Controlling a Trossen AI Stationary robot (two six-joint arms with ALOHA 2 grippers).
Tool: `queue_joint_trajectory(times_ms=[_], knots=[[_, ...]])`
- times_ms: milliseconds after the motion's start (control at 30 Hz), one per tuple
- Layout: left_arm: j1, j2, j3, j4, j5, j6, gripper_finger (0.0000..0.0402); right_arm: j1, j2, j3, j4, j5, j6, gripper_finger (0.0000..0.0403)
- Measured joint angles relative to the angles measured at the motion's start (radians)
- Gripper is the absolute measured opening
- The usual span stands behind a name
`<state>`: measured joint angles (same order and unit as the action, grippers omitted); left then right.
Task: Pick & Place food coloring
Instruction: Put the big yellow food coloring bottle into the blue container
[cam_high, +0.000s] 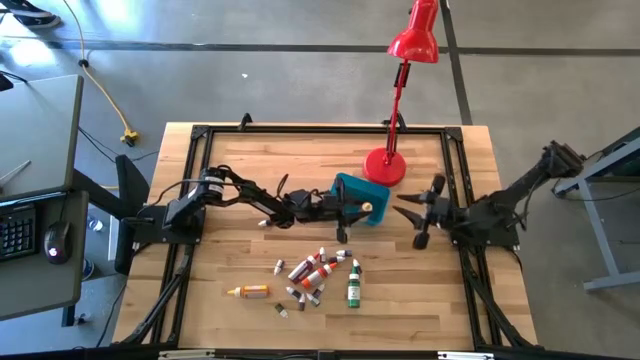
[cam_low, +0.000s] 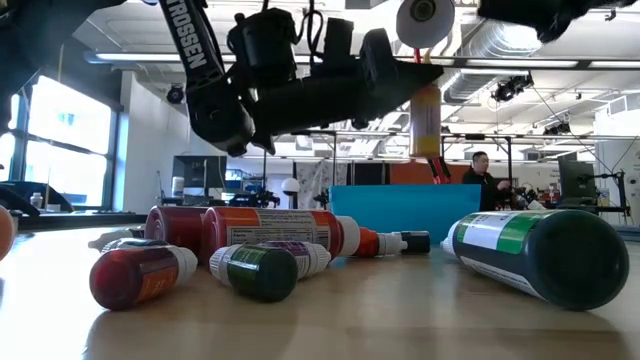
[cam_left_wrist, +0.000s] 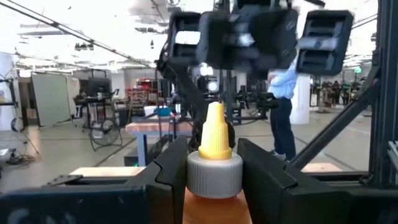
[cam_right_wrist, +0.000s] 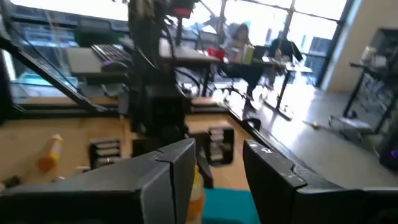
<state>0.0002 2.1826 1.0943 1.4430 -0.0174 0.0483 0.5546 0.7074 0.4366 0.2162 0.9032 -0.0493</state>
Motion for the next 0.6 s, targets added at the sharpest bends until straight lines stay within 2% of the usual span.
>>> queue_joint_trajectory(times_ms=[200,400,600], knots=[[0.008,0.000,0.042,0.001,-0.107,0.051,0.0108,-0.133,0.000,0.000,-0.098,-0.136,0.120,0.0129],[0.038,0.000,0.114,-0.112,-0.067,0.052,0.0108,-0.214,0.024,0.000,-0.139,-0.128,0.165,0.0129],[0.045,0.001,0.124,-0.191,-0.076,0.032,0.0108,-0.229,0.021,0.000,-0.122,-0.147,0.142,0.0129]])
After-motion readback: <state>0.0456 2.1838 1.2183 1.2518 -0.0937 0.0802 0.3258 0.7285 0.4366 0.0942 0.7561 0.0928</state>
